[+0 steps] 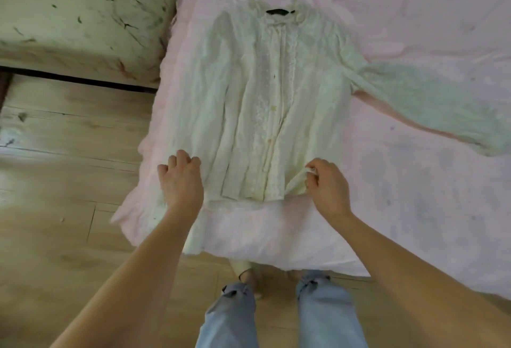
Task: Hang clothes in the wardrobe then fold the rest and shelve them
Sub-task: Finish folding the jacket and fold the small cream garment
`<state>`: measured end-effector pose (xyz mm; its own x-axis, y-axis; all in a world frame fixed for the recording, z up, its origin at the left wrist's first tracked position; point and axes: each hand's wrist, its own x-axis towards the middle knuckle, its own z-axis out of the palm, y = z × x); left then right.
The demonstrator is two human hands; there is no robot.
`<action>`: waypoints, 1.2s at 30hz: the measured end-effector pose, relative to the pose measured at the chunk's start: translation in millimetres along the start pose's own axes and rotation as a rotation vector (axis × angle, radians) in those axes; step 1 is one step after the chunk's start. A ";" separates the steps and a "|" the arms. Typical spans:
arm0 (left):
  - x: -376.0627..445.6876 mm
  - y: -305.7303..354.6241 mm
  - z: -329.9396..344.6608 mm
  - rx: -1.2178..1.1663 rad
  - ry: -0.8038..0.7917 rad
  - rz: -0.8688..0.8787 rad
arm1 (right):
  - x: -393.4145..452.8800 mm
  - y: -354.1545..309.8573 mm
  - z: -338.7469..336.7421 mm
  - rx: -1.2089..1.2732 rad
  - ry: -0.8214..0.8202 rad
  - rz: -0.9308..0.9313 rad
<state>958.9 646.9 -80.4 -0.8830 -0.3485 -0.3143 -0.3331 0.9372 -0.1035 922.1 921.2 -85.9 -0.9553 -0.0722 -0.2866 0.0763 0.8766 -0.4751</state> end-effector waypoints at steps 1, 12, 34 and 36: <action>1.0 -5.2 -0.5 -0.036 0.021 0.008 | 1.8 -4.4 -4.0 -0.021 0.032 -0.006; -20.9 126.0 0.1 -0.465 -0.126 0.740 | 17.6 4.7 -40.5 0.479 -0.038 0.176; 42.7 119.5 -14.3 -0.982 -0.737 0.354 | 19.2 50.4 -15.2 -0.291 -0.246 -0.283; 44.4 117.7 -17.4 -1.099 -0.907 0.279 | 20.1 52.2 -15.7 -0.263 -0.216 -0.261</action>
<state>874.8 741.5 -90.1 -0.5906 0.3584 -0.7230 -0.6369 0.3431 0.6904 902.4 973.0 -103.5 -0.8491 -0.3813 -0.3656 -0.2626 0.9052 -0.3342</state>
